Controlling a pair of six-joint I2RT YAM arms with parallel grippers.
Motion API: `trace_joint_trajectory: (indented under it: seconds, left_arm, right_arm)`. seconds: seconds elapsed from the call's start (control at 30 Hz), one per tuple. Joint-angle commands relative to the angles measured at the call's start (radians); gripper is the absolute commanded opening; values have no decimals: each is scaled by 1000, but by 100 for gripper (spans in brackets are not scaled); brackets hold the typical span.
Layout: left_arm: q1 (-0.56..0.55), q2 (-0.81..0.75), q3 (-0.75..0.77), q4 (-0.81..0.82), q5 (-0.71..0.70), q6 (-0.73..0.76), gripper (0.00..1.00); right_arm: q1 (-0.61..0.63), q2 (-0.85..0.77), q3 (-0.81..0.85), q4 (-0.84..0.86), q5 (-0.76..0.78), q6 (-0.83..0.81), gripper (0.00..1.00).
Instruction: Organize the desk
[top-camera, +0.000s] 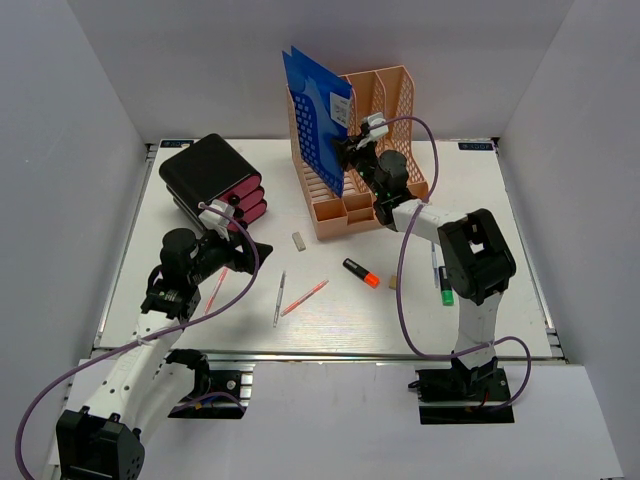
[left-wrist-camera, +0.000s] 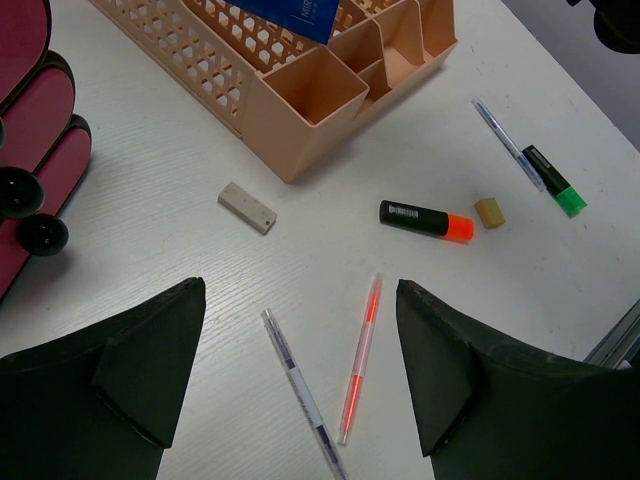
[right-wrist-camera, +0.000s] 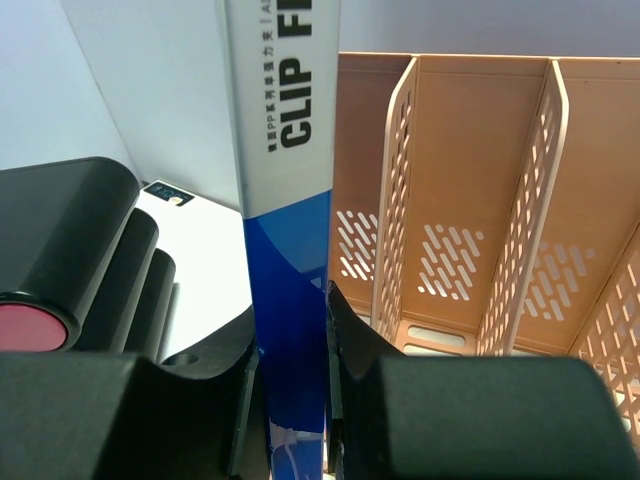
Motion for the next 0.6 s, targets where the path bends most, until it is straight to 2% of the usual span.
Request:
trace_joint_trajectory:
  seconds: [0.0,0.43,0.57]
  left_arm:
    - [5,-10,-10,15,27,-3,86]
    - [5,-10,-13,16,21,-4,86]
    - [5,-10,-13,15,23,-4,86]
  right_arm:
    - [10,-73,49,222,32,-4,0]
    - [33,-76,76,219,55,23,0]
    - [47,-59,92,225,119,7,0]
